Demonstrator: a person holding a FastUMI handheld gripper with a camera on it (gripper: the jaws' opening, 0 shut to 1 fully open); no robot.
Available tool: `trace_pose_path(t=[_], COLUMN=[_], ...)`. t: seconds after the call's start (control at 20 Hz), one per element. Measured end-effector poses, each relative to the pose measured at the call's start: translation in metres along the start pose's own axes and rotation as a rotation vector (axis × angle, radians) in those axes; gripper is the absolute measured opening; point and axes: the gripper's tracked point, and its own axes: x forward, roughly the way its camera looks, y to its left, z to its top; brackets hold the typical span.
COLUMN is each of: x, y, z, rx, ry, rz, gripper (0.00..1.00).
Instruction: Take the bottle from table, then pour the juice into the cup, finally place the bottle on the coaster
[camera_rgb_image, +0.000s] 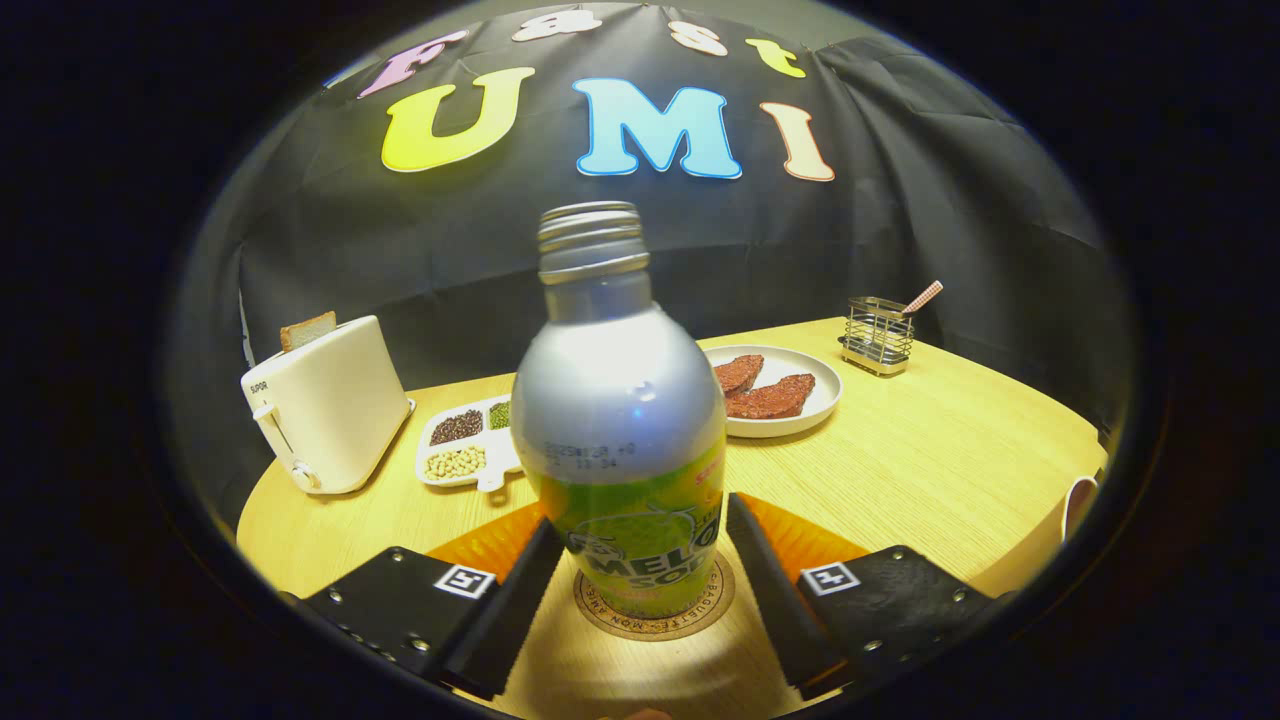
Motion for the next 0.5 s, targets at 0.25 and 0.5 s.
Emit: trace_pose_path(t=[0.25,0.5], x=[-0.024,-0.061], y=[0.000,-0.002], z=[0.025,0.068], rx=[0.001,-0.016], ry=[-0.047,-0.110], rz=[0.045,0.110], gripper=[0.99,0.99])
